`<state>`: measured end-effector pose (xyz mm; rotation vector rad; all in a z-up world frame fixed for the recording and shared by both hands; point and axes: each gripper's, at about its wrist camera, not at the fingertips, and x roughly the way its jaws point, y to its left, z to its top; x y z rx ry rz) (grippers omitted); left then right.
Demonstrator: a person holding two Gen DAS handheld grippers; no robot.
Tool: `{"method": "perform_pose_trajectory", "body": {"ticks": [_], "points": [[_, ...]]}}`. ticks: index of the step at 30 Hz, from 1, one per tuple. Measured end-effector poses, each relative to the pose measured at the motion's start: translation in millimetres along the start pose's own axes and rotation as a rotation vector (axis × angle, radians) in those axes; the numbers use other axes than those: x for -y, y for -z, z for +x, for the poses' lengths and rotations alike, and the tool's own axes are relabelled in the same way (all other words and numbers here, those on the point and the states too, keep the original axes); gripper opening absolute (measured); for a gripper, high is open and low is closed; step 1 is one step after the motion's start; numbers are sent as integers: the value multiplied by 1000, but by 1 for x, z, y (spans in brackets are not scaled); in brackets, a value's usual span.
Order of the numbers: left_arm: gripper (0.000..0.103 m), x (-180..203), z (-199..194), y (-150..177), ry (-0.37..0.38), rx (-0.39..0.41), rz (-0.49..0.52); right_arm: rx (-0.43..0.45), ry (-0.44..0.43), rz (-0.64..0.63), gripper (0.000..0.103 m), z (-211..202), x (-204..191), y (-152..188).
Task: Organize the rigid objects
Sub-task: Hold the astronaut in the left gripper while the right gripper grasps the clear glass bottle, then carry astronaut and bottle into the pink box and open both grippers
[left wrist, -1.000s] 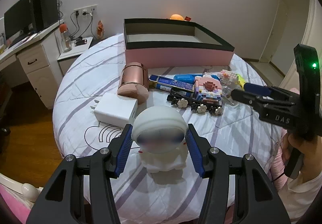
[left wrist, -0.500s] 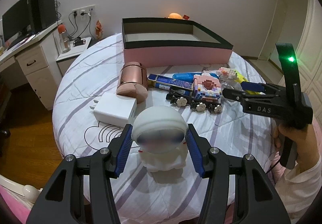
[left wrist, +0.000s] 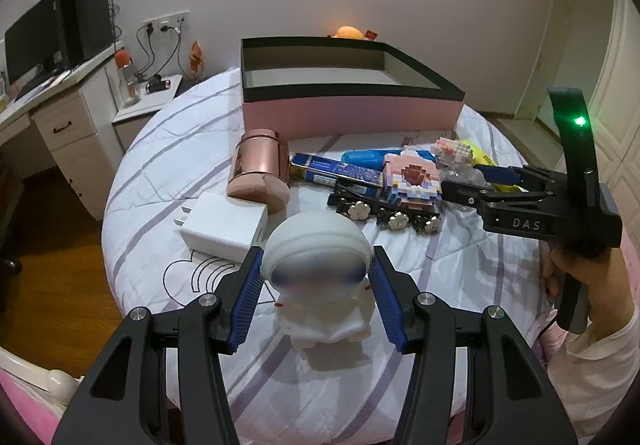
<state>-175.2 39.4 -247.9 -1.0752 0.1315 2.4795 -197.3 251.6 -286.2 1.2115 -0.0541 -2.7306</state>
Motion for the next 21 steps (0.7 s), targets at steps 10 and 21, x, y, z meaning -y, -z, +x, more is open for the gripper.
{"method": "perform_pose_trajectory", "body": {"ticks": [10, 21], "points": [[54, 17, -12, -20, -16, 42, 26, 69, -24, -31, 75, -35, -10, -7], [54, 39, -32, -78, -42, 166, 87, 183, -43, -87, 75, -64, -15, -53]]}}
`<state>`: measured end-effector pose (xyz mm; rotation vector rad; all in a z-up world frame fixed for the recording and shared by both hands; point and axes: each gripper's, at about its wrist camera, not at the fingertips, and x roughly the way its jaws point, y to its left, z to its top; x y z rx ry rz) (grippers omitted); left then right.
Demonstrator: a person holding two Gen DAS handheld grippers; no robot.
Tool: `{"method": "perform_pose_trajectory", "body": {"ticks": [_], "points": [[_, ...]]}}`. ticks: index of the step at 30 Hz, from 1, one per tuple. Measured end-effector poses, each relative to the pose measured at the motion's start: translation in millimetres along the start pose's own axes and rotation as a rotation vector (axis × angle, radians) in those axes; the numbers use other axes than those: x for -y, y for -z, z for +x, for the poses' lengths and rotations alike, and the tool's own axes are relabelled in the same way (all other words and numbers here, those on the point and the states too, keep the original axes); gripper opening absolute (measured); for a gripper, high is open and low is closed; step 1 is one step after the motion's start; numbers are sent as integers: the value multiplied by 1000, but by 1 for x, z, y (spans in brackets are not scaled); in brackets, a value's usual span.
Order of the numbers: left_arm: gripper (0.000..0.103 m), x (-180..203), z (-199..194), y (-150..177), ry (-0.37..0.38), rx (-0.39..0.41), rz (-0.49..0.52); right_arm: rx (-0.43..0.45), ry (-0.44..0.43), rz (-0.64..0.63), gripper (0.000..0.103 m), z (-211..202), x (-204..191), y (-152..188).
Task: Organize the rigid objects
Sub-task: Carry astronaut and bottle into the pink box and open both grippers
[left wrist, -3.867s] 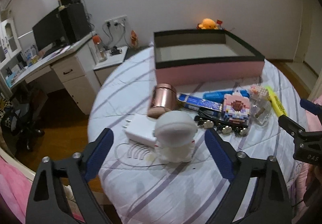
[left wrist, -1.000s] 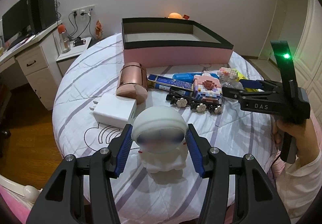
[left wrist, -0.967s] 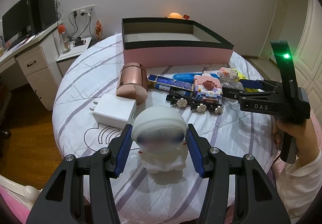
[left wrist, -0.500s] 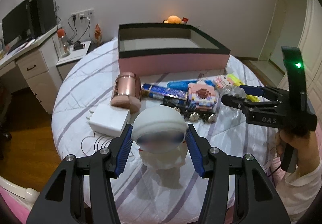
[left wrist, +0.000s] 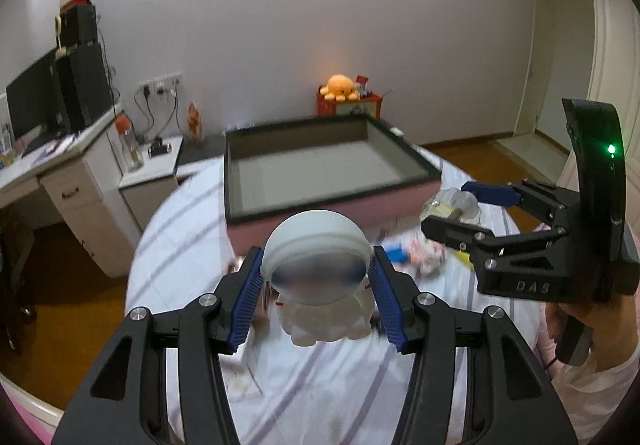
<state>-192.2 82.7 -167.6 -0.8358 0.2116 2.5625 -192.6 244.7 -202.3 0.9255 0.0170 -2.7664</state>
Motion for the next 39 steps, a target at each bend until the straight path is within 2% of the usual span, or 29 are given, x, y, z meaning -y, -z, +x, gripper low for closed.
{"method": "perform_pose_trajectory", "body": {"ticks": [9, 13, 18, 26, 31, 39], "points": [[54, -12, 30, -53, 6, 24, 4, 50, 12, 5, 75, 12, 22, -44], [54, -21, 53, -75, 13, 14, -10, 37, 13, 11, 75, 32, 30, -61], [54, -30, 91, -90, 21, -41, -28, -7, 14, 18, 75, 62, 39, -75], [54, -40, 160, -87, 40, -179, -65, -155, 36, 16, 75, 125, 51, -73], [54, -43, 188, -73, 17, -258, -61, -254, 54, -1, 76, 156, 53, -60], [54, -40, 201, -60, -4, -305, -60, -287, 63, -14, 76, 166, 54, -56]]}}
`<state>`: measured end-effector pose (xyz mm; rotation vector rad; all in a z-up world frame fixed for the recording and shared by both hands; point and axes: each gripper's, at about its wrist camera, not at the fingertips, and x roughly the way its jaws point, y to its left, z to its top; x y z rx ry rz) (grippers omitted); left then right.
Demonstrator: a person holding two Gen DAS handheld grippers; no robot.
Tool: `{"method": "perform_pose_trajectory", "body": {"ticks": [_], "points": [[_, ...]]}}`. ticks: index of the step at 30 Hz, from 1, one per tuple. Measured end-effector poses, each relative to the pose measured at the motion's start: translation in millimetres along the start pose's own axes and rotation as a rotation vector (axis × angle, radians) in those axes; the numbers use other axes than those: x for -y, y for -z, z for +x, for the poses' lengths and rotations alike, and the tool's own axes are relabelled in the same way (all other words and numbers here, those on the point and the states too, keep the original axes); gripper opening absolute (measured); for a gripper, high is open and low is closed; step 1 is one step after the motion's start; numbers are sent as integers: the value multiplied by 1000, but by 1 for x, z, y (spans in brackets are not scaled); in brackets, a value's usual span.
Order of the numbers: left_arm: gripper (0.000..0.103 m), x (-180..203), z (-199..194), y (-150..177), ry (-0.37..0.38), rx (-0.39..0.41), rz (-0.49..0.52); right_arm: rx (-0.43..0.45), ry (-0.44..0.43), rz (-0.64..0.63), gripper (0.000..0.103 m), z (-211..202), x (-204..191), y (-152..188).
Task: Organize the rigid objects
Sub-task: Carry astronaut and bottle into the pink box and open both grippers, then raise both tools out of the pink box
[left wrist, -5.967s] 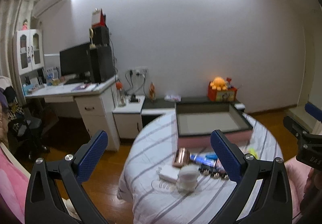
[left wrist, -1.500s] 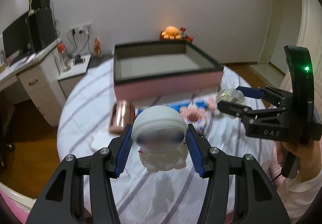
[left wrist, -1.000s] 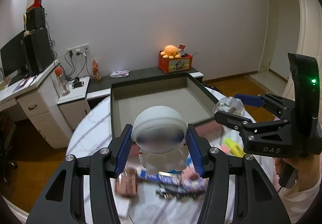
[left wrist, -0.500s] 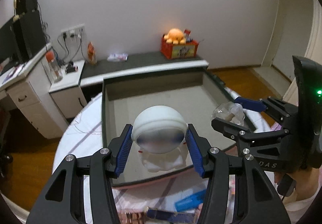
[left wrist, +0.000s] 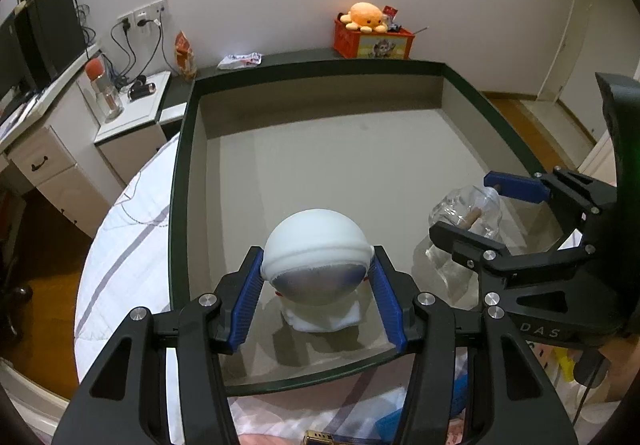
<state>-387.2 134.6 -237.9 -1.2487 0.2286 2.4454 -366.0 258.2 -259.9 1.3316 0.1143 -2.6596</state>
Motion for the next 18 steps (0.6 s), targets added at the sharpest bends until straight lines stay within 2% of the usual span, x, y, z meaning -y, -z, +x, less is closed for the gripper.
{"method": "perform_pose_trajectory", "body": {"ticks": [5, 9, 16, 18], "points": [[57, -3, -6, -2, -13, 18, -14, 11, -1, 8, 76, -1, 1, 1], [82, -8, -23, -1, -16, 65, -35, 36, 31, 12, 79, -9, -2, 1], [84, -26, -69, 9, -20, 148, -88, 115, 42, 14, 81, -46, -4, 0], [90, -33, -91, 17, -40, 191, -108, 150, 47, 16, 83, -63, -6, 2]]}}
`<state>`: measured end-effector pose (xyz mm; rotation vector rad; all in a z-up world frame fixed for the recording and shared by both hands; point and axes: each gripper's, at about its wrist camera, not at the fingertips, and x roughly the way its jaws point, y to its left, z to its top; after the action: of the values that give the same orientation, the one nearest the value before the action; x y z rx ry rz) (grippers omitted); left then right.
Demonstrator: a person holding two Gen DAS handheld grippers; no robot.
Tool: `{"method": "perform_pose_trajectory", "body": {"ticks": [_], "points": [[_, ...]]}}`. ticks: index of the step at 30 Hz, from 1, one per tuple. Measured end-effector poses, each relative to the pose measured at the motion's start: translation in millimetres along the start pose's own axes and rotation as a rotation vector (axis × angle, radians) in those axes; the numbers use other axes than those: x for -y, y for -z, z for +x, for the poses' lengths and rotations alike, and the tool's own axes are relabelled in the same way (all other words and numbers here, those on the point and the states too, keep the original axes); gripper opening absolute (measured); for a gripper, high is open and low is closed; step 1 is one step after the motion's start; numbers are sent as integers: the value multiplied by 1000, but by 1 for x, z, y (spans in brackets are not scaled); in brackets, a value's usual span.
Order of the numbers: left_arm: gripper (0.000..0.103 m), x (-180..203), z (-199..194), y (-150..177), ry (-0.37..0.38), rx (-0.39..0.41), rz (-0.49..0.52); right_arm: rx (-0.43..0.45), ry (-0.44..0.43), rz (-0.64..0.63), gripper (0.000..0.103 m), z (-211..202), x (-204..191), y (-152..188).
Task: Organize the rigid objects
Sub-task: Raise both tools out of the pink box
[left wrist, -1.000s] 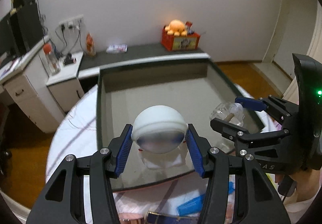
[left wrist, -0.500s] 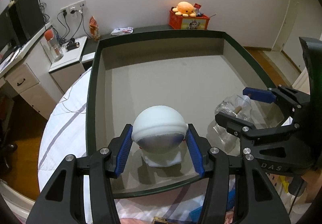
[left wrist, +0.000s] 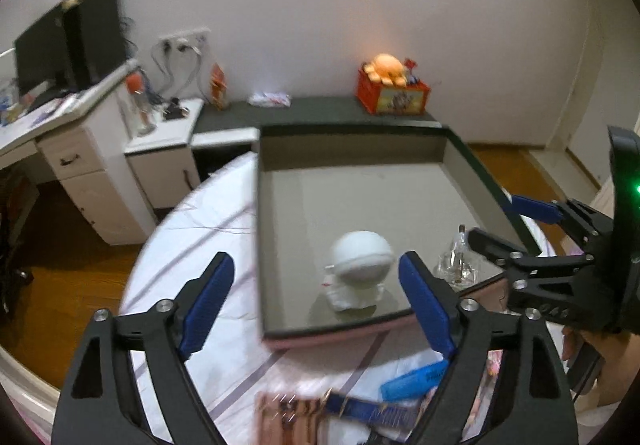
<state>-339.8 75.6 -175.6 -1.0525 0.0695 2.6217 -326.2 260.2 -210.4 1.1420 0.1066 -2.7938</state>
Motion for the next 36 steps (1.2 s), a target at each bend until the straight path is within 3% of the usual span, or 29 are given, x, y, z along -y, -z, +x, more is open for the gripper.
{"method": "perform_pose_trajectory", "body": {"ticks": [6, 10, 14, 16, 24, 29, 36], "points": [[99, -24, -87, 28, -73, 173, -34, 126, 9, -7, 86, -70, -7, 9], [103, -32, -138, 55, -114, 272, -47, 214, 16, -9, 103, -117, -18, 26], [103, -30, -178, 81, -114, 334, -39, 304, 15, 6, 103, -159, -31, 44], [103, -27, -190, 89, -128, 351, -35, 326, 13, 12, 103, -173, -37, 53], [103, -26, -218, 128, -38, 325, 13, 341, 29, 34, 103, -207, -50, 97], [103, -24, -234, 138, -39, 357, 28, 352, 49, 28, 103, -225, -52, 105], [103, -23, -224, 143, -63, 309, 36, 322, 37, 11, 103, -219, -63, 111]]}}
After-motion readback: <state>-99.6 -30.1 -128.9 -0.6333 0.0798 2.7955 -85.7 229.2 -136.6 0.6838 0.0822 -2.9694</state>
